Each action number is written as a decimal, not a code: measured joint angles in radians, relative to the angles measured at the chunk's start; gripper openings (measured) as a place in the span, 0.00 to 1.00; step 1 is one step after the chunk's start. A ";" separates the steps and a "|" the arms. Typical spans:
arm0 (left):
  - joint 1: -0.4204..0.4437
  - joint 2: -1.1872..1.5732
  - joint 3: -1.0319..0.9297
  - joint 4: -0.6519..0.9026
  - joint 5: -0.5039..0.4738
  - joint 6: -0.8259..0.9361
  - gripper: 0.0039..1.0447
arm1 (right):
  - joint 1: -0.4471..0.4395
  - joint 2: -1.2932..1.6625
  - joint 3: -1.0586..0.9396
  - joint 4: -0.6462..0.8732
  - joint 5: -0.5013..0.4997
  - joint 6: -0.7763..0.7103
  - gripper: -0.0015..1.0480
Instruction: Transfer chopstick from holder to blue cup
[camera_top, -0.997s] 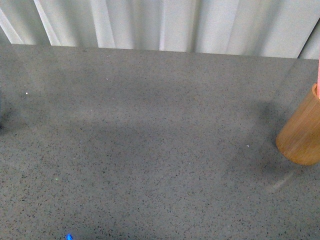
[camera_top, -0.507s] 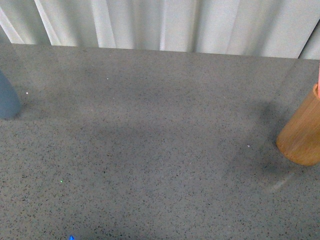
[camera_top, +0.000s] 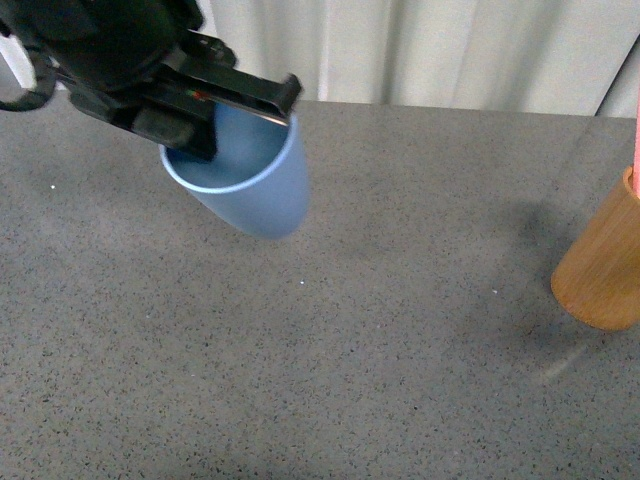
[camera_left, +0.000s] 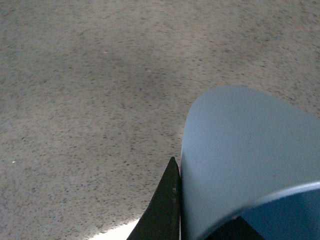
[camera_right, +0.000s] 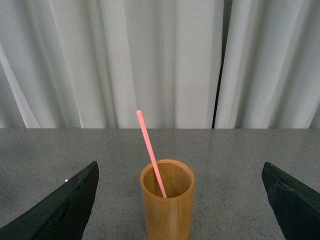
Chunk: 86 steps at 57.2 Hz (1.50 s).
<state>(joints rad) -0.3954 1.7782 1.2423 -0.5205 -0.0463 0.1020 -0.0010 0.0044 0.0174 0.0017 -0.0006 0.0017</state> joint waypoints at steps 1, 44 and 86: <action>-0.015 0.005 0.000 0.000 -0.008 0.002 0.03 | 0.000 0.000 0.000 0.000 0.000 0.000 0.90; -0.181 0.251 0.066 0.045 -0.056 -0.063 0.03 | 0.000 0.000 0.000 0.000 0.000 0.000 0.90; -0.198 0.256 0.071 0.050 -0.051 -0.107 0.65 | 0.000 0.000 0.000 0.000 0.000 0.000 0.90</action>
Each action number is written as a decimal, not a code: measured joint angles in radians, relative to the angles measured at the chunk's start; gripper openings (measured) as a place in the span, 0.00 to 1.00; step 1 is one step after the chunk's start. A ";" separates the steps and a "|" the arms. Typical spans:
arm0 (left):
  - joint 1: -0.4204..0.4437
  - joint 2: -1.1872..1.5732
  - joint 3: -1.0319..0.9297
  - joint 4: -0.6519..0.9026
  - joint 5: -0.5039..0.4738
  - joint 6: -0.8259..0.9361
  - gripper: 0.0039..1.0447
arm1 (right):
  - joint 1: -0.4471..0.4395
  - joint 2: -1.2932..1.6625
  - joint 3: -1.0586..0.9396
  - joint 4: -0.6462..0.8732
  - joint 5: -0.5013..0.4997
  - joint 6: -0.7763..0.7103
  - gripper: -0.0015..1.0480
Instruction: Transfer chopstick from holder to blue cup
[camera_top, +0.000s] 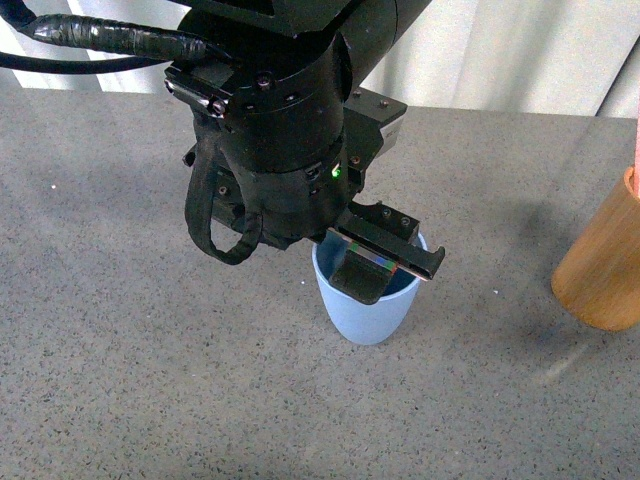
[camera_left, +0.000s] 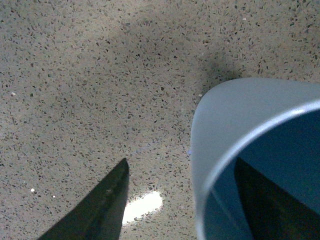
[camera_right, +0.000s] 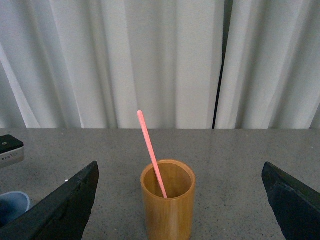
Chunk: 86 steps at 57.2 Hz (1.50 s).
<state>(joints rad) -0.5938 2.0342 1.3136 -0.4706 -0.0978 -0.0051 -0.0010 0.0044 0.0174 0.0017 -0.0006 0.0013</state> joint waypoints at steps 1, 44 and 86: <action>0.000 0.000 0.001 0.000 0.000 0.000 0.68 | 0.000 0.000 0.000 0.000 0.000 0.000 0.90; 0.085 -0.173 0.025 -0.028 0.010 -0.001 0.94 | 0.000 0.000 0.000 0.000 0.000 0.000 0.90; 0.292 -0.588 -0.613 1.211 -0.187 0.019 0.60 | 0.000 0.000 0.000 0.000 0.000 0.000 0.90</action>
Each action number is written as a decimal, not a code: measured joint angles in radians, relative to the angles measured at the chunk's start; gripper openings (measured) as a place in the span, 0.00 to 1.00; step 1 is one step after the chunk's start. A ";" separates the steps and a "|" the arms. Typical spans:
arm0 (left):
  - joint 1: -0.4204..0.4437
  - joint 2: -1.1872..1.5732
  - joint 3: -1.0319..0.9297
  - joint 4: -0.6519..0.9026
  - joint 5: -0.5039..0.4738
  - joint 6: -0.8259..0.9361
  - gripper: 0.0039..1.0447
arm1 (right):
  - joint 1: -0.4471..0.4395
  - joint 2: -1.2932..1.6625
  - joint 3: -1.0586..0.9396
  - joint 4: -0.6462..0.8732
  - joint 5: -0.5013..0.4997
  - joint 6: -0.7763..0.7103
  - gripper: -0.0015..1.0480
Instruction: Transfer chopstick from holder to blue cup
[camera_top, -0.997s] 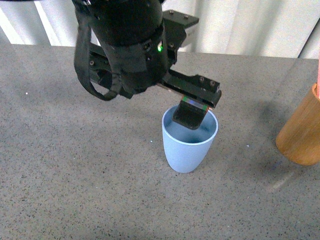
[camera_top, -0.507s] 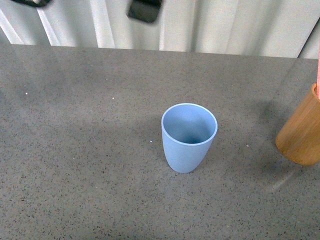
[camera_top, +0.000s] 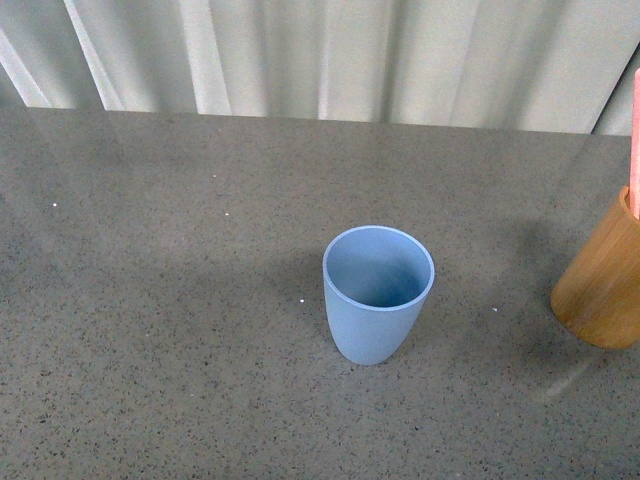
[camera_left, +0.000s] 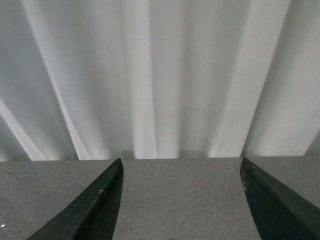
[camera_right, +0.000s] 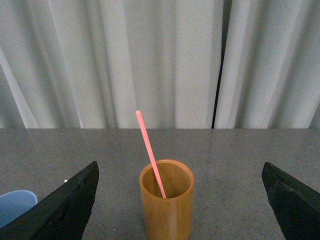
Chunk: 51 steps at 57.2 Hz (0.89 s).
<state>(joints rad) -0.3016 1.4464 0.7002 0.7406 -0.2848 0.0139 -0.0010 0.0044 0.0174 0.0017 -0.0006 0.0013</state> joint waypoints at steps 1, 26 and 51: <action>0.011 -0.019 -0.030 0.018 0.007 -0.001 0.56 | 0.000 0.000 0.000 0.000 0.000 0.000 0.90; 0.151 -0.313 -0.419 0.099 0.138 -0.016 0.03 | 0.000 0.000 0.000 0.000 0.000 0.000 0.90; 0.289 -0.614 -0.608 -0.012 0.278 -0.016 0.03 | 0.000 0.000 0.000 0.000 0.000 0.000 0.90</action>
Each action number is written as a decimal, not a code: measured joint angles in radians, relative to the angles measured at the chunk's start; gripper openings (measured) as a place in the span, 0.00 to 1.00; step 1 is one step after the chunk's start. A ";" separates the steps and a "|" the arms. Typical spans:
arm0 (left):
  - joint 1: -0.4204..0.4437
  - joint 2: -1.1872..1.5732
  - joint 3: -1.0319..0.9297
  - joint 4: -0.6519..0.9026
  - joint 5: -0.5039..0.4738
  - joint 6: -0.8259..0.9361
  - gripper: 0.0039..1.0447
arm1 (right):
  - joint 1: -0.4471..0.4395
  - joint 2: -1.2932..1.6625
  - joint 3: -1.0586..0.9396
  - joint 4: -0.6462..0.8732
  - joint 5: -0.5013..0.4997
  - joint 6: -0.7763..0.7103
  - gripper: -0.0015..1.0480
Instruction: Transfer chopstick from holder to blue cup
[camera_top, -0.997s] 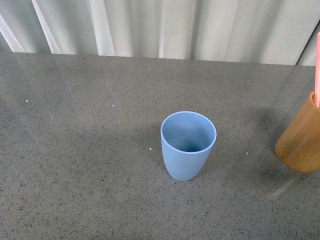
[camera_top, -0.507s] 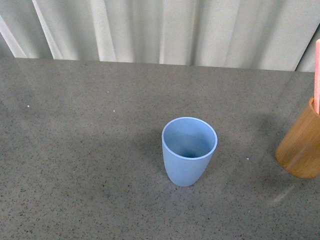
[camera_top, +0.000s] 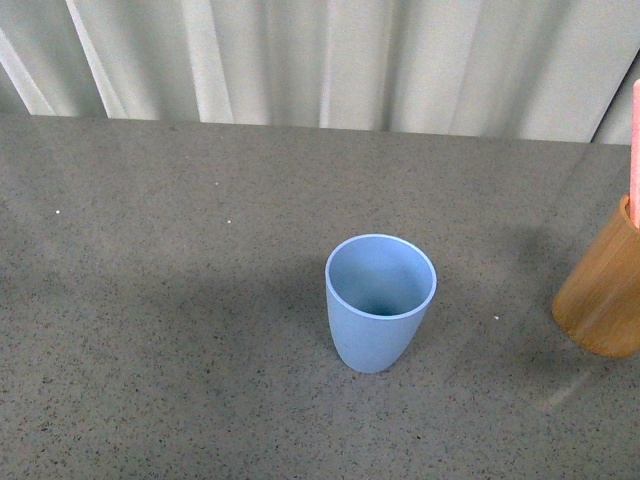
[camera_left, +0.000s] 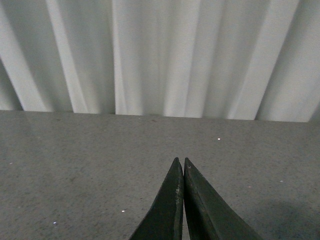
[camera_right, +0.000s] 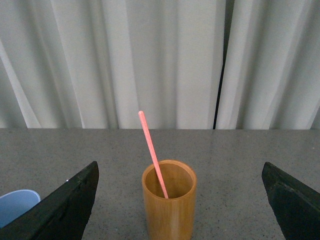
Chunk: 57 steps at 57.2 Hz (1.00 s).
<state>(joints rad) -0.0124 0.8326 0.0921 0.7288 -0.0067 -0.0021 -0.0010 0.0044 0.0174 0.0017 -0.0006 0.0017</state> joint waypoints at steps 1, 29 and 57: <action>0.003 -0.006 -0.002 -0.004 0.000 0.000 0.03 | 0.000 0.000 0.000 0.000 0.000 0.000 0.90; 0.010 -0.275 -0.074 -0.179 0.006 0.000 0.03 | 0.000 0.000 0.000 0.000 0.000 0.000 0.90; 0.010 -0.517 -0.074 -0.410 0.006 0.000 0.03 | 0.000 0.000 0.000 0.000 0.000 0.000 0.90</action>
<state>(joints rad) -0.0021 0.3153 0.0185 0.3183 -0.0002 -0.0021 -0.0010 0.0044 0.0174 0.0017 -0.0006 0.0017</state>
